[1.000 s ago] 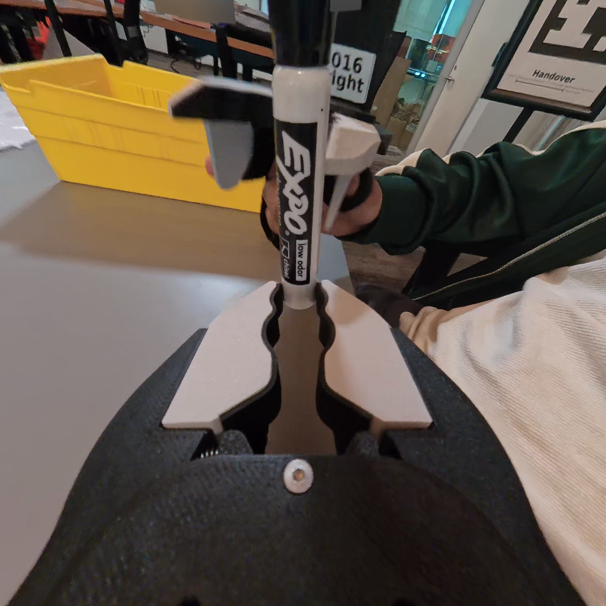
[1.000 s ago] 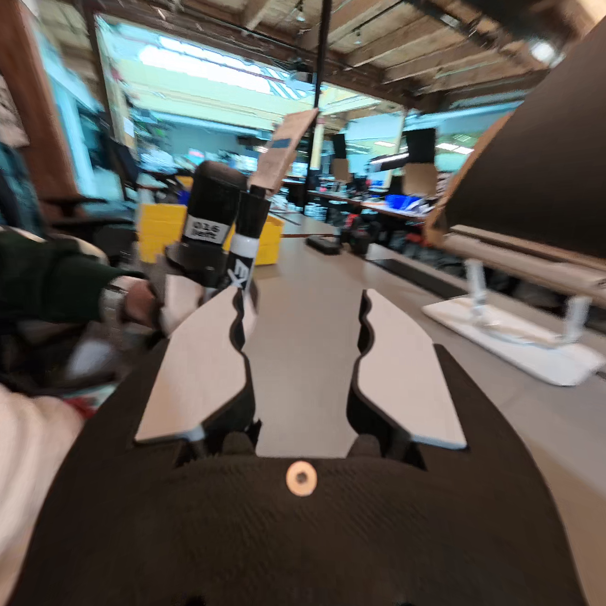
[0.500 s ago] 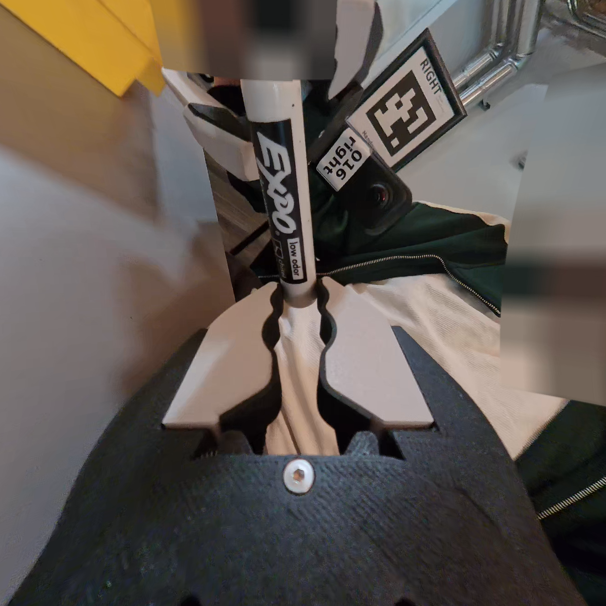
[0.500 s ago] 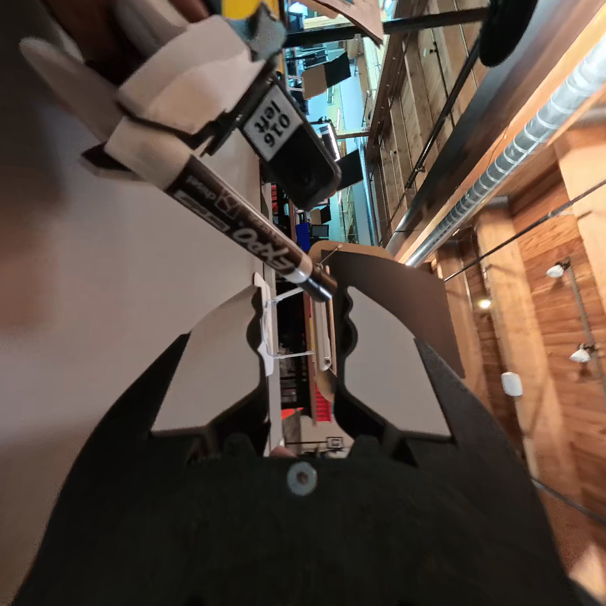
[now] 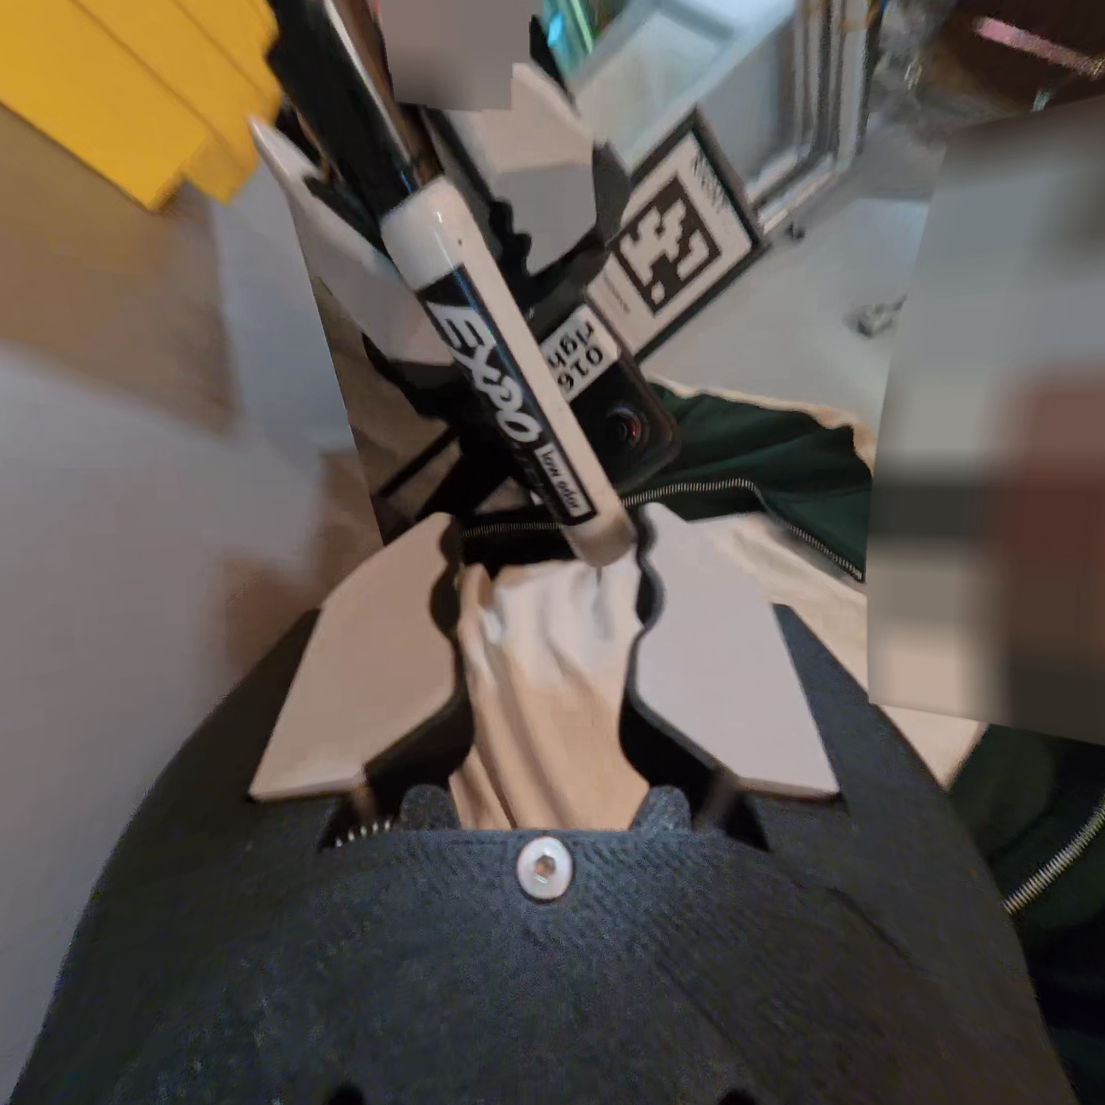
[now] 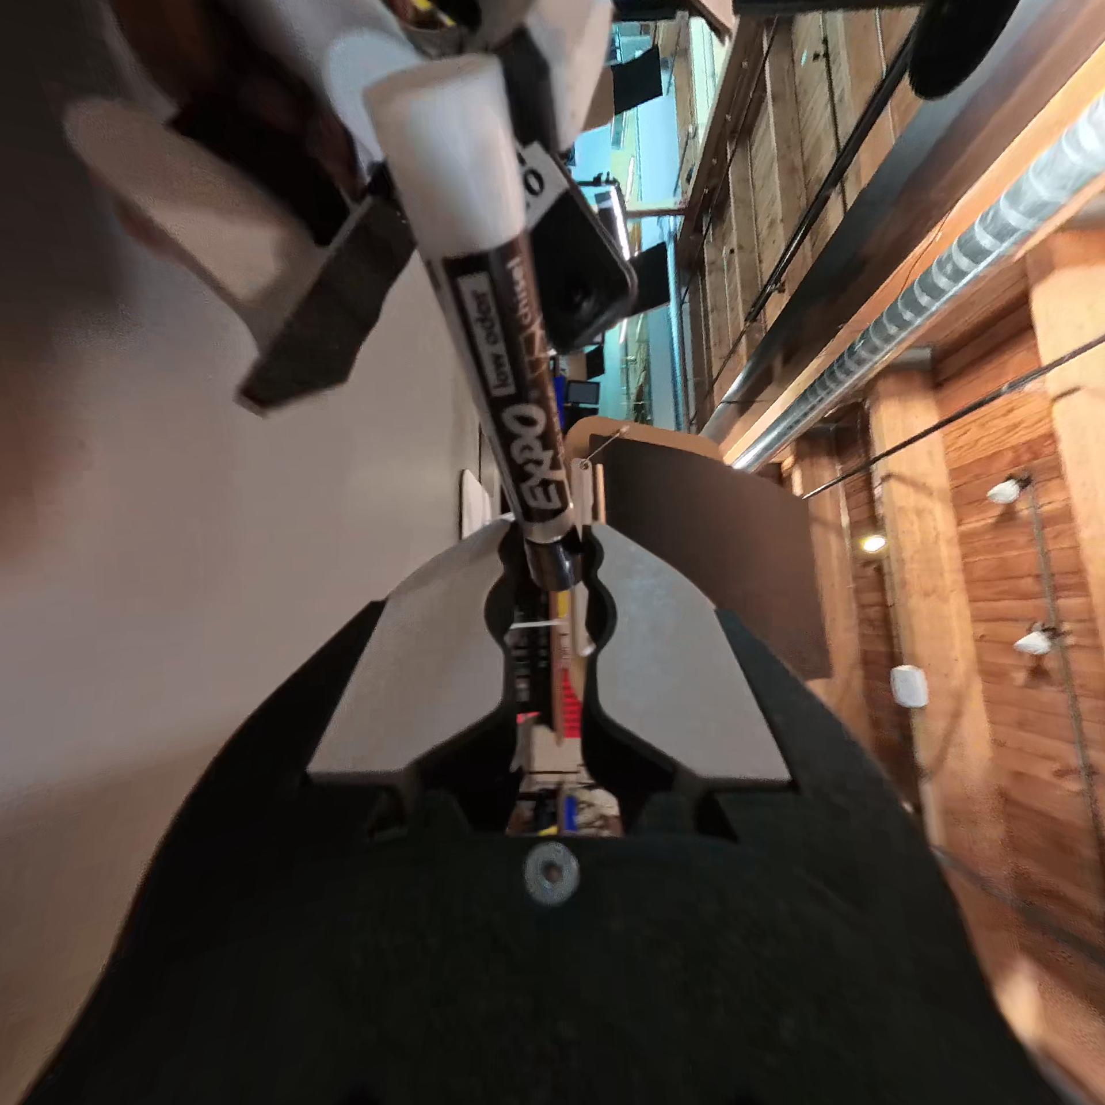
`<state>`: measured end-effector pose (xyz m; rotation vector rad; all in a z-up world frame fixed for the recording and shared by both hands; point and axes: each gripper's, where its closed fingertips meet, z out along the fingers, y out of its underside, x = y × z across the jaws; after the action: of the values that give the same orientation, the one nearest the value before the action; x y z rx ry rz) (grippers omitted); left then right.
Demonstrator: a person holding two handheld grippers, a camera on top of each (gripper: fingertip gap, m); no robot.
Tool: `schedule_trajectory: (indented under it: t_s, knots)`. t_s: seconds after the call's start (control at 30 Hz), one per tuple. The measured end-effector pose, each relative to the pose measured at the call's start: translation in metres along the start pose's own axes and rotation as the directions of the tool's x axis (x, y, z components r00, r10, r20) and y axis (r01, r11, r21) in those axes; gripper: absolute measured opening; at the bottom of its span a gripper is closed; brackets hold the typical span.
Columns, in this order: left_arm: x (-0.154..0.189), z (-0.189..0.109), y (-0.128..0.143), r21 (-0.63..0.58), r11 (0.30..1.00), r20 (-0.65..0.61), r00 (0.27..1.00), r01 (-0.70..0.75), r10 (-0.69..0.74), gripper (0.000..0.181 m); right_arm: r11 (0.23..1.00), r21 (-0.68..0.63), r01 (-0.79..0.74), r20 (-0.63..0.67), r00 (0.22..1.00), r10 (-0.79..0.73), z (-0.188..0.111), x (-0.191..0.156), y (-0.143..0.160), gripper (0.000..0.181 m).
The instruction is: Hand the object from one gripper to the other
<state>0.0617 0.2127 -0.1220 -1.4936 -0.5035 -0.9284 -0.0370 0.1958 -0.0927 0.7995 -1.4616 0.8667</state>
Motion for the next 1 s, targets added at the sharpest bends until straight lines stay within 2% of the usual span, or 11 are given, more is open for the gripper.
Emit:
schedule_trajectory:
  t_s: [0.07,0.13,0.2,0.3,0.43,0.6,0.67,0.73,0.8,0.93,1.0]
  knots:
    - [0.003,-0.008,-0.018,0.118,0.992,0.003,0.999,-0.048,0.048,0.053,0.991,-0.012,-0.133,0.019,0.991,0.134,0.001,0.003,0.007,0.019]
    - [0.007,-0.022,-0.038,0.238,0.961,0.048,0.990,-0.140,0.132,0.067,0.950,-0.019,-0.312,0.061,0.948,0.313,0.002,0.001,0.012,0.018]
    - [0.010,-0.040,-0.055,0.332,0.900,0.154,0.958,-0.282,0.243,0.080,0.869,-0.004,-0.495,0.111,0.863,0.493,0.004,0.001,0.009,0.018]
    - [0.026,-0.060,-0.072,0.395,0.792,0.280,0.882,-0.465,0.378,0.077,0.704,0.035,-0.709,0.185,0.697,0.693,0.007,0.005,-0.005,0.018]
    - [0.034,-0.066,-0.079,0.360,0.697,0.417,0.775,-0.621,0.475,0.070,0.441,0.016,-0.897,0.367,0.416,0.832,0.009,-0.002,-0.035,0.018]
    - [0.034,-0.051,-0.071,0.223,0.658,0.474,0.669,-0.720,0.572,0.055,0.155,-0.085,-0.984,0.526,0.088,0.846,0.009,-0.009,-0.067,0.018]
    - [0.033,-0.045,-0.068,0.180,0.651,0.475,0.645,-0.737,0.599,0.048,0.079,-0.124,-0.989,0.561,-0.005,0.828,0.008,-0.010,-0.075,0.018]
    - [0.032,-0.042,-0.064,0.150,0.651,0.468,0.634,-0.744,0.616,0.038,0.048,-0.162,-0.986,0.572,-0.054,0.818,0.008,-0.014,-0.078,0.018]
    - [0.032,-0.039,-0.060,0.128,0.663,0.441,0.641,-0.738,0.628,0.018,0.053,-0.172,-0.984,0.565,-0.054,0.823,0.008,-0.017,-0.076,0.018]
    - [0.028,-0.039,-0.061,0.111,0.669,0.467,0.633,-0.735,0.618,0.018,0.048,-0.155,-0.987,0.558,-0.047,0.828,0.010,-0.017,-0.070,0.020]
    - [0.026,-0.042,-0.062,0.113,0.671,0.476,0.633,-0.732,0.611,0.018,0.042,-0.144,-0.989,0.532,-0.042,0.846,0.013,-0.018,-0.062,0.039]
